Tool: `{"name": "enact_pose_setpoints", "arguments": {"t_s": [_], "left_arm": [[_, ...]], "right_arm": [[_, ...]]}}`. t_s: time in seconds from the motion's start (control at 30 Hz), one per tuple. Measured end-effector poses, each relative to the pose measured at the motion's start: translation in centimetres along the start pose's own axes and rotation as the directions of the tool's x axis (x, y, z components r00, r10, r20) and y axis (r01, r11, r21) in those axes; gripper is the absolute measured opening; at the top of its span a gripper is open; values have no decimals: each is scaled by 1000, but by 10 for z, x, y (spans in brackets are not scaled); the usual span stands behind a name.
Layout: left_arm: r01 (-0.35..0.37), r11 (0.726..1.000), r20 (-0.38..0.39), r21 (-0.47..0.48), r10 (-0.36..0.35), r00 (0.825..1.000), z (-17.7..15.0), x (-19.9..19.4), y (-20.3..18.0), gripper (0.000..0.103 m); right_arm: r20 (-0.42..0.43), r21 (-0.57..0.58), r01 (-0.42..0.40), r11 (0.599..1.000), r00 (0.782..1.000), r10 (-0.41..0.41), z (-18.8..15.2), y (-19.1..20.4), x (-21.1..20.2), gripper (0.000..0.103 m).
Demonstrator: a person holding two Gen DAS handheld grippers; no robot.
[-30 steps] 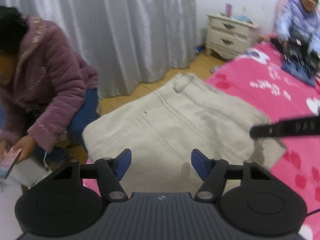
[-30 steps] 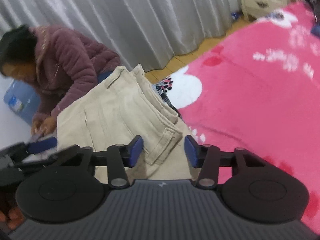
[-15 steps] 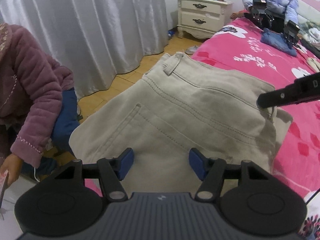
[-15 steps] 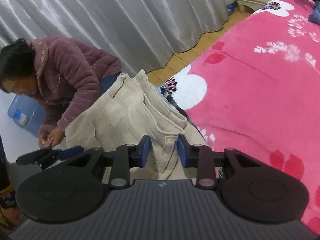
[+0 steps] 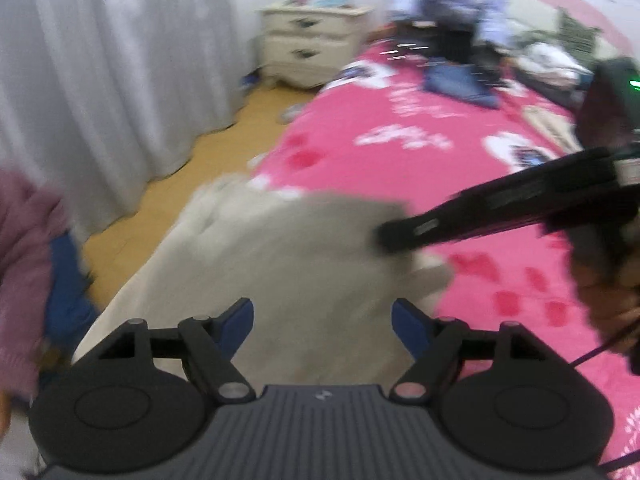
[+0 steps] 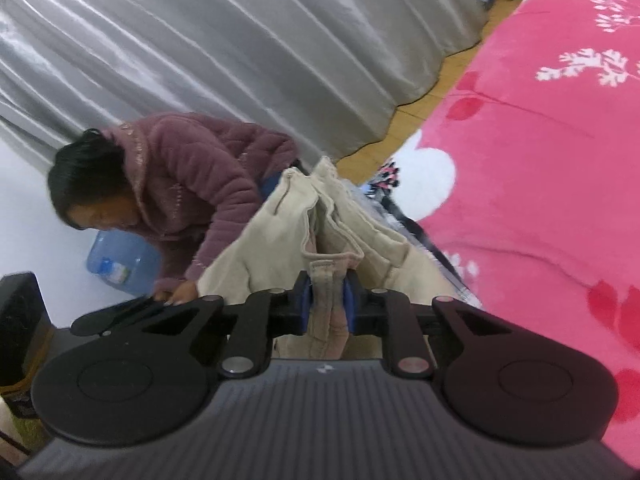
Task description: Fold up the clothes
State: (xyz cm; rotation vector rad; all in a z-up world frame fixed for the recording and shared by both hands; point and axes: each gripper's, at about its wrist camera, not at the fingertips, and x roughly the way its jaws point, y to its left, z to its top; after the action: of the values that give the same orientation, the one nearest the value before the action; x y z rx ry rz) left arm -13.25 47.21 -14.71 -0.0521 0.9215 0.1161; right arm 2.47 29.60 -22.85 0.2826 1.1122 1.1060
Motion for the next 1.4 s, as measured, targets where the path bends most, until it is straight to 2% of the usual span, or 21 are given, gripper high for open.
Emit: {"name": "enact_pose_setpoints", "arguments": {"t_s": [0.1, 0.2, 0.3, 0.37, 0.43, 0.5, 0.6, 0.7, 0.77, 0.87, 1.03, 1.13, 1.3, 1.4], "left_arm": [[5, 998, 2, 66, -5, 1000, 12, 16, -14, 77], [-20, 995, -17, 103, 22, 1000, 19, 33, -21, 70], [-44, 993, -23, 113, 47, 999, 18, 41, -22, 60], [-53, 992, -22, 114, 56, 998, 18, 43, -23, 57], [-69, 992, -15, 110, 71, 997, 16, 42, -24, 41], [-72, 994, -15, 85, 74, 997, 16, 42, -21, 36], [-58, 998, -12, 15, 58, 998, 16, 36, -8, 31], [-54, 997, -5, -58, 54, 999, 16, 27, 5, 27], [-60, 993, 4, -103, 60, 998, 15, 21, 13, 25], [-67, 986, 10, -155, 70, 998, 11, 15, 20, 25], [-75, 977, 20, -198, 81, 997, 9, 14, 26, 25], [-78, 974, 32, -214, 87, 996, 5, 9, 27, 25], [-89, 964, 40, -251, 102, 994, 1, 3, 35, 25], [-83, 956, 40, -283, 98, 994, 0, -1, 40, 24]], "right_arm": [[-30, -3, -41, 999, 999, 41, 9, -4, 4, 15], [-48, 12, -125, 992, 991, 126, 16, -8, 2, 15], [-71, 32, -164, 986, 984, 166, 19, -13, 0, 15], [-78, 52, -182, 982, 979, 186, 19, -19, -2, 15], [-74, 90, -210, 974, 973, 217, 20, -27, -4, 16], [-55, 140, -243, 960, 966, 253, 20, -36, -7, 17], [22, 246, -297, 923, 953, 301, 19, -55, -18, 20], [28, 282, -202, 938, 979, 203, 17, -66, -22, 23], [-4, 255, -137, 957, 990, 143, 16, -65, -18, 23], [-53, 211, -110, 971, 991, 124, 16, -56, -4, 23], [-119, 125, -8, 992, 993, 23, 17, -42, 22, 23], [-123, 107, 2, 994, 992, 11, 18, -38, 33, 29], [-100, 67, 31, 997, 995, -24, 19, -32, 45, 29], [-55, 96, 36, 995, 998, -31, 13, -31, 44, 20]]}}
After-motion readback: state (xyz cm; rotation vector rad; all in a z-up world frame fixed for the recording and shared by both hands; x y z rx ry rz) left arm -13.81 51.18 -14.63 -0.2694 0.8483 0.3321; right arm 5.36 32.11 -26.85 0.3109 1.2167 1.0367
